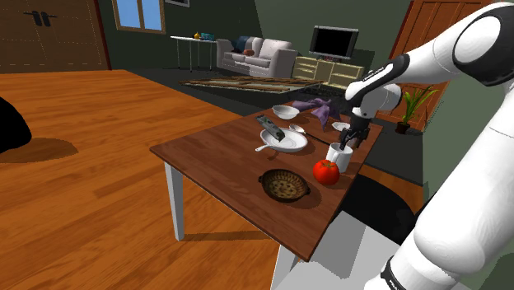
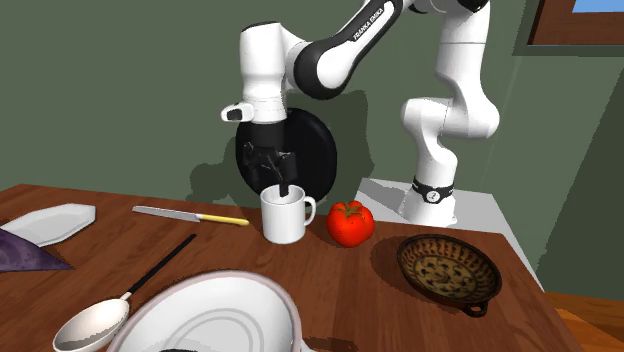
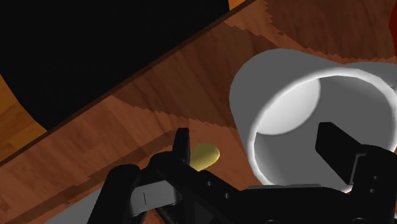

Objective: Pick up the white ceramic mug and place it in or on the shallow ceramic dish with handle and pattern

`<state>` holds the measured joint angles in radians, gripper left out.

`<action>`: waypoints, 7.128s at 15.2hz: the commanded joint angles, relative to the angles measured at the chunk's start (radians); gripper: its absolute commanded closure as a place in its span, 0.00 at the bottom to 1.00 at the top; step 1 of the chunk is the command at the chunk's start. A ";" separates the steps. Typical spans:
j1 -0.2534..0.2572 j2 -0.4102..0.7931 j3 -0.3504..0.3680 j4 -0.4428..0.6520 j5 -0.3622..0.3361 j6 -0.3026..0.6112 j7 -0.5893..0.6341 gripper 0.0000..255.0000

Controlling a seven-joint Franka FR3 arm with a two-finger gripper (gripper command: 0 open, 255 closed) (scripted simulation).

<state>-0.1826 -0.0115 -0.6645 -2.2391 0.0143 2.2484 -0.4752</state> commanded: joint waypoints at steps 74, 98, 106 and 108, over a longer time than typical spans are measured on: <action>0.200 -0.496 0.555 -0.212 -0.072 -0.277 0.799 1.00; 0.199 -0.421 0.544 -0.361 -0.076 -0.053 0.798 0.00; 0.199 -0.470 0.550 -0.295 -0.075 -0.168 0.799 0.00; 0.199 -0.480 0.552 -0.276 -0.074 -0.198 0.799 0.00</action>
<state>0.0171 -0.4824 -0.1131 -2.5211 -0.0598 2.0679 0.3246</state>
